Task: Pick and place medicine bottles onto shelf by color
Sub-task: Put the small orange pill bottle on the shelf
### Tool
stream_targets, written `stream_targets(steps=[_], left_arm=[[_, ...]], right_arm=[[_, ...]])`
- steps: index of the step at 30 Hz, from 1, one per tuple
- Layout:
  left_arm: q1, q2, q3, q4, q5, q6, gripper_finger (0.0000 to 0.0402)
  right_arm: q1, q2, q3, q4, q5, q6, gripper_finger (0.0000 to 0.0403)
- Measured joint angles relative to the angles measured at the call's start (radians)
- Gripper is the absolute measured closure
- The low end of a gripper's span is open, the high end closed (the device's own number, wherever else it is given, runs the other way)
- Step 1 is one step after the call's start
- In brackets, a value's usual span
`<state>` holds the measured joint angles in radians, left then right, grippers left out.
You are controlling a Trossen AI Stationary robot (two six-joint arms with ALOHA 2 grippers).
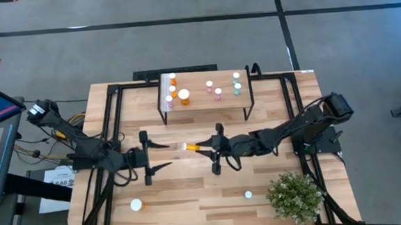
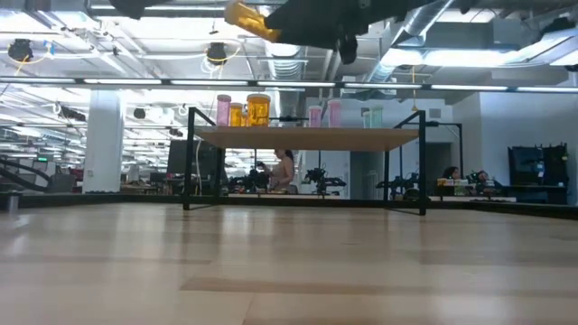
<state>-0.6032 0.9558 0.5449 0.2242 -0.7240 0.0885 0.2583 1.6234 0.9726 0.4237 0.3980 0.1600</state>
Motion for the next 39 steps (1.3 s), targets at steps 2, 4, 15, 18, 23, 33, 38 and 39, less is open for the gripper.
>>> stream_targets(steps=[2,4,15,18,23,33,38,39], left_arm=[[0.033,0.022,0.0,0.025,0.022,-0.001,0.013],[0.06,0.035,0.0,0.046,0.041,-0.005,0.0117],[0.179,0.104,0.0,0.119,0.166,-0.056,0.0097],[0.193,0.13,0.0,0.171,0.188,-0.045,0.0097],[0.208,0.145,0.0,0.211,0.221,-0.026,0.0097],[0.216,0.145,0.0,0.217,0.239,-0.038,0.0135],[0.228,0.145,0.0,0.216,0.281,-0.05,0.0157],[0.228,0.145,0.0,0.216,0.29,-0.05,0.0158]], right_arm=[[0.001,0.0,0.0,0.006,0.0,0.002,0.0293],[0.002,0.0,0.0,0.011,0.0,0.006,0.0293],[0.01,0.0,0.0,0.027,-0.007,0.008,0.0293],[0.01,0.0,0.0,0.027,-0.006,0.007,0.0293],[0.01,0.0,0.0,0.027,-0.007,0.007,0.0293],[0.01,0.0,0.0,0.027,-0.007,0.007,0.0293],[0.01,0.0,0.001,0.027,-0.032,0.007,0.0293],[0.01,0.0,0.001,0.027,-0.051,0.005,0.0293]])
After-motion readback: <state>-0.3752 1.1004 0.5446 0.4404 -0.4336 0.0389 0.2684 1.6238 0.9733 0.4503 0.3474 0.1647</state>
